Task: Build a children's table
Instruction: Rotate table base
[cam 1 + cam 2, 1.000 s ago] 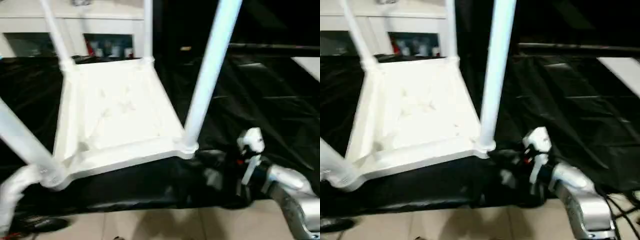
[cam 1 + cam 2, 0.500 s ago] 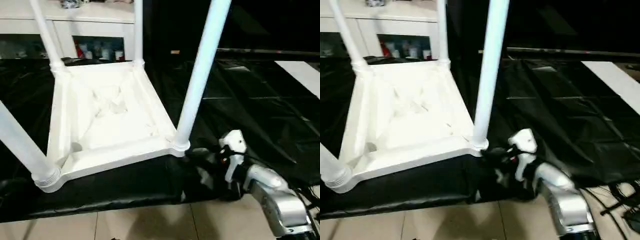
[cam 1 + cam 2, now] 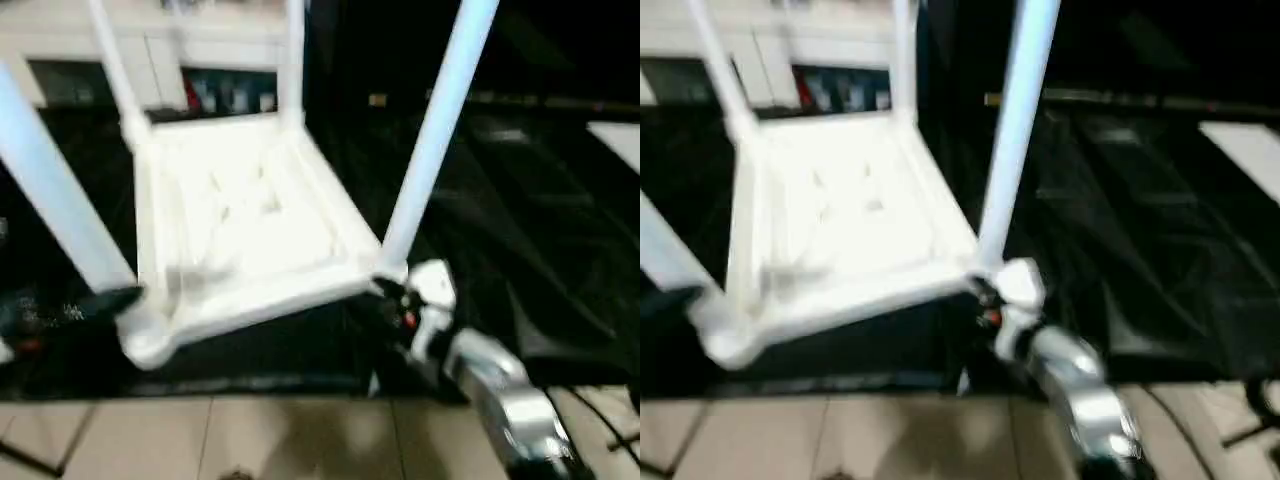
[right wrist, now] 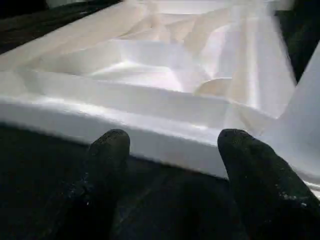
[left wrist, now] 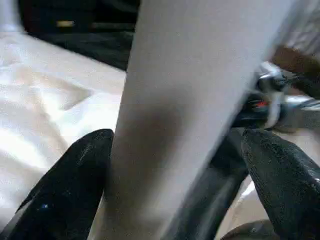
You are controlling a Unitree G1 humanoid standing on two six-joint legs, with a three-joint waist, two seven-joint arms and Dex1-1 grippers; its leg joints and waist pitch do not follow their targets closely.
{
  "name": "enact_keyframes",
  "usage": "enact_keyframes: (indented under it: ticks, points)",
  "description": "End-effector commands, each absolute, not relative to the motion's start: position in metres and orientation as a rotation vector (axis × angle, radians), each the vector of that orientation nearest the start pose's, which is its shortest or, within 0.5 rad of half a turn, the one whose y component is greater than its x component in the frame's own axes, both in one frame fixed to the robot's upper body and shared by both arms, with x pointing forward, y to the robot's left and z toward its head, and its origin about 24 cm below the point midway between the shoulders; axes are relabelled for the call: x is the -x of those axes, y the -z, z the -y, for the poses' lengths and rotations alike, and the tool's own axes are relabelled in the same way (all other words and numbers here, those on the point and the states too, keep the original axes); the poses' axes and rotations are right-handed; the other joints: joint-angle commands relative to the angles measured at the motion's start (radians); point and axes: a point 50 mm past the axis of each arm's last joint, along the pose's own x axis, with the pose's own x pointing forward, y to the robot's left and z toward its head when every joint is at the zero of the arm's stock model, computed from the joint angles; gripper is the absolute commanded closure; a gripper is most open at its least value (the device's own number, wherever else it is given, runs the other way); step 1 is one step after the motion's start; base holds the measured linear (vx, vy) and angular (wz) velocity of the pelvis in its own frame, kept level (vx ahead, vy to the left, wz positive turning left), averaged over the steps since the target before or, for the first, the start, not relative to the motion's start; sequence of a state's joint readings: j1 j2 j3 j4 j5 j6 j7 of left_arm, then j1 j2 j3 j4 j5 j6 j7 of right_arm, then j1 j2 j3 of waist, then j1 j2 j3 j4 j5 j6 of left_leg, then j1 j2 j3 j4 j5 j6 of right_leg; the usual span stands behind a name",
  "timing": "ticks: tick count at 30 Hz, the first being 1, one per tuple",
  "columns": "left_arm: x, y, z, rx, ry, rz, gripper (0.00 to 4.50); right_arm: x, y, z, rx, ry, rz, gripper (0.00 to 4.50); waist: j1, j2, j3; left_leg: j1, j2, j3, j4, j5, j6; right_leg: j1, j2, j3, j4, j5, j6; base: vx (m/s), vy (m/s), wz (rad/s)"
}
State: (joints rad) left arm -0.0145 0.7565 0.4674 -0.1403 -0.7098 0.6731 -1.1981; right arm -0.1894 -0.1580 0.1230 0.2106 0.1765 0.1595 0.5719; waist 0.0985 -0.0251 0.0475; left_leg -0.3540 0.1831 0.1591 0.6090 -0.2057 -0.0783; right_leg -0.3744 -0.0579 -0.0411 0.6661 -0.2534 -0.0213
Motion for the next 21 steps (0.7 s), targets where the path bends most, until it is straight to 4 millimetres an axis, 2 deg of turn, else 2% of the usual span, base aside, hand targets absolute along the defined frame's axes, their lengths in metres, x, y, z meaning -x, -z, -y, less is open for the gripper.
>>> enact_keyframes:
  ticks: [1,2,4,5,7,9,10,11,12,13,14,15,16,17,18,21]
  points:
    - [-0.219,-0.151,-0.261,0.15,1.036,-0.184,0.06,-0.282,-0.026,0.124,-0.021,-0.642,-0.206,1.34,-0.016,0.028,-0.039,0.014,0.04,-0.008,-0.092,-0.274,-0.036,0.018,-0.07,0.053,-0.098,-0.136,-0.218,0.0,0.0,0.0]
    - [-0.222,-0.15,-0.248,0.154,1.08,-0.172,0.06,-0.286,-0.025,0.124,-0.011,-0.621,-0.209,1.34,-0.019,0.02,-0.039,0.011,0.041,-0.007,-0.094,-0.261,-0.035,0.021,-0.07,0.054,-0.1,-0.139,-0.21,0.0,0.0,0.0]
    - [-0.225,-0.151,-0.232,0.164,1.135,-0.159,0.06,-0.29,-0.023,0.123,-0.006,-0.606,-0.213,1.34,-0.025,0.016,-0.042,0.004,0.037,-0.007,-0.091,-0.206,-0.033,0.03,-0.069,0.054,-0.098,-0.112,-0.187,0.0,0.0,0.0]
    - [-0.227,-0.152,-0.219,0.178,1.19,-0.142,0.06,-0.293,-0.021,0.124,0.006,-0.585,-0.23,1.34,-0.026,0.017,-0.045,0.004,0.038,-0.007,-0.09,-0.193,-0.032,0.032,-0.07,0.055,-0.096,-0.096,-0.184,0.0,0.0,0.0]
    - [-0.228,-0.155,-0.203,0.197,1.255,-0.124,0.06,-0.296,-0.018,0.124,0.013,-0.572,-0.248,1.34,-0.031,0.013,-0.049,0.004,0.035,-0.004,-0.086,-0.149,-0.033,0.035,-0.066,0.052,-0.091,-0.033,-0.188,0.0,0.0,0.0]
    - [-0.231,-0.16,-0.178,0.223,1.366,-0.089,0.06,-0.301,-0.013,0.124,0.046,-0.559,-0.291,1.34,-0.032,0.013,-0.053,0.007,0.035,-0.001,-0.081,-0.117,-0.033,0.036,-0.063,0.051,-0.088,0.022,-0.197,0.0,0.0,0.0]
    - [-0.231,-0.161,-0.172,0.227,1.391,-0.083,0.06,-0.302,-0.011,0.124,0.06,-0.55,-0.301,1.34,-0.033,0.009,-0.055,0.0,0.033,0.001,-0.079,-0.087,-0.027,0.044,-0.063,0.051,-0.083,0.061,-0.201,0.0,0.0,0.0]
    - [-0.233,-0.163,-0.162,0.229,1.436,-0.075,0.06,-0.304,-0.009,0.125,0.071,-0.534,-0.316,1.34,-0.033,0.009,-0.055,-0.001,0.033,0.002,-0.078,-0.074,-0.024,0.045,-0.063,0.051,-0.083,0.078,-0.2,0.0,0.0,0.0]
    - [-0.236,-0.164,-0.146,0.224,1.497,-0.059,0.06,-0.308,-0.008,0.126,0.08,-0.51,-0.332,1.34,-0.038,0.008,-0.056,-0.003,0.031,0.002,-0.077,-0.052,-0.02,0.048,-0.061,0.05,-0.081,0.105,-0.196,0.0,0.0,0.0]
    - [-0.239,-0.166,-0.133,0.231,1.54,-0.038,0.06,-0.31,-0.007,0.126,0.086,-0.501,-0.339,1.34,-0.041,0.008,-0.058,0.001,0.032,0.004,-0.075,-0.042,-0.02,0.046,-0.06,0.05,-0.082,0.114,-0.197,0.0,0.0,0.0]
    - [-0.241,-0.167,-0.128,0.236,1.554,-0.03,0.06,-0.311,-0.007,0.126,0.088,-0.499,-0.339,1.34,-0.04,0.01,-0.061,0.005,0.032,0.006,-0.072,-0.037,-0.019,0.045,-0.059,0.049,-0.082,0.127,-0.2,0.0,0.0,0.0]
    - [-0.243,-0.167,-0.123,0.237,1.566,-0.022,0.06,-0.312,-0.007,0.125,0.092,-0.5,-0.338,1.34,-0.042,0.005,-0.062,-0.003,0.033,0.004,-0.072,-0.014,-0.014,0.054,-0.06,0.049,-0.077,0.167,-0.204,0.0,0.0,0.0]
    - [-0.246,-0.166,-0.115,0.216,1.574,-0.017,0.06,-0.314,-0.007,0.124,0.1,-0.502,-0.335,1.34,-0.045,0.003,-0.062,-0.004,0.03,0.006,-0.071,0.0,-0.008,0.055,-0.057,0.048,-0.076,0.201,-0.2,0.0,0.0,0.0]
    - [-0.255,-0.162,-0.104,0.17,1.569,-0.014,0.06,-0.316,-0.007,0.123,0.107,-0.501,-0.335,1.34,-0.051,0.008,-0.061,-0.003,0.031,0.005,-0.071,-0.007,0.001,0.053,-0.057,0.047,-0.082,0.201,-0.198,0.0,0.0,0.0]
    - [-0.261,-0.158,-0.096,0.146,1.556,-0.014,0.06,-0.317,-0.008,0.122,0.109,-0.505,-0.331,1.34,-0.053,0.009,-0.062,-0.003,0.033,0.005,-0.069,-0.014,0.002,0.056,-0.061,0.048,-0.08,0.192,-0.202,0.0,0.0,0.0]
    - [-0.278,-0.152,-0.082,0.104,1.501,-0.009,0.06,-0.32,-0.01,0.12,0.098,-0.515,-0.325,1.34,-0.057,0.006,-0.061,-0.005,0.033,0.005,-0.07,-0.028,0.007,0.059,-0.062,0.049,-0.086,0.17,-0.197,0.0,0.0,0.0]
